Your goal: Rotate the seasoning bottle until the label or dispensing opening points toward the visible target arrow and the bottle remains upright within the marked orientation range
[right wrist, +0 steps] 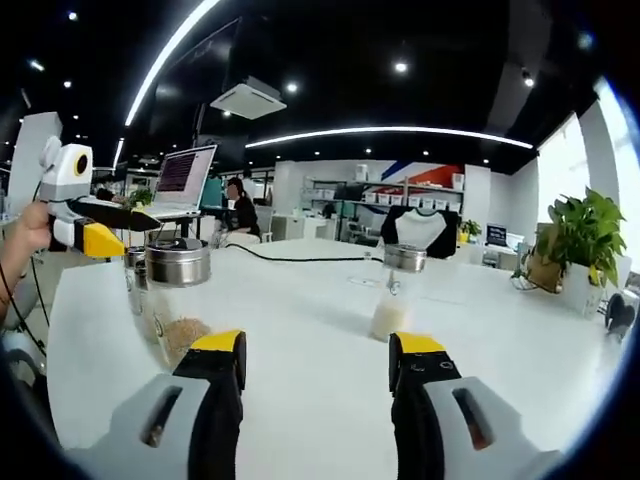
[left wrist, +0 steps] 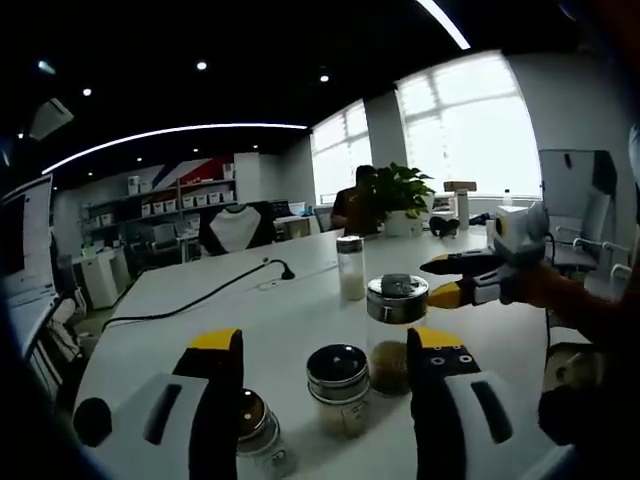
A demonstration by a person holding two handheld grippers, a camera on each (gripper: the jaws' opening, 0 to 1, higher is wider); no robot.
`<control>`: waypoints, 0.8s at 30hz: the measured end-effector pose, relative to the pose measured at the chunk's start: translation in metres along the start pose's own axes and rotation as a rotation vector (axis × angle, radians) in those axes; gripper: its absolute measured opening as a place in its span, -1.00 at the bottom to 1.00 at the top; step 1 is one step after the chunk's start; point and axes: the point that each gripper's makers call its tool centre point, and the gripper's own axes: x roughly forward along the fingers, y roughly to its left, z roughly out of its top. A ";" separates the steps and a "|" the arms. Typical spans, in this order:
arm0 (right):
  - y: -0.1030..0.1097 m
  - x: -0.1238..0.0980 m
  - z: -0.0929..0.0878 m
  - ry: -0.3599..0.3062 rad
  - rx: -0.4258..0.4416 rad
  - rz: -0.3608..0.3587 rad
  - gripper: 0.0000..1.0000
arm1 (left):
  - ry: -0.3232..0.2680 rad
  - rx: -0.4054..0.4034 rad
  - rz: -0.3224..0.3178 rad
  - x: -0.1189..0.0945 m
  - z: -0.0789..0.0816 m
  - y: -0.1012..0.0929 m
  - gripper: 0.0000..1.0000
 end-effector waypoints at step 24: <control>-0.028 0.036 0.035 -0.016 -0.141 0.029 0.09 | -0.012 -0.028 0.012 -0.010 -0.008 0.002 0.39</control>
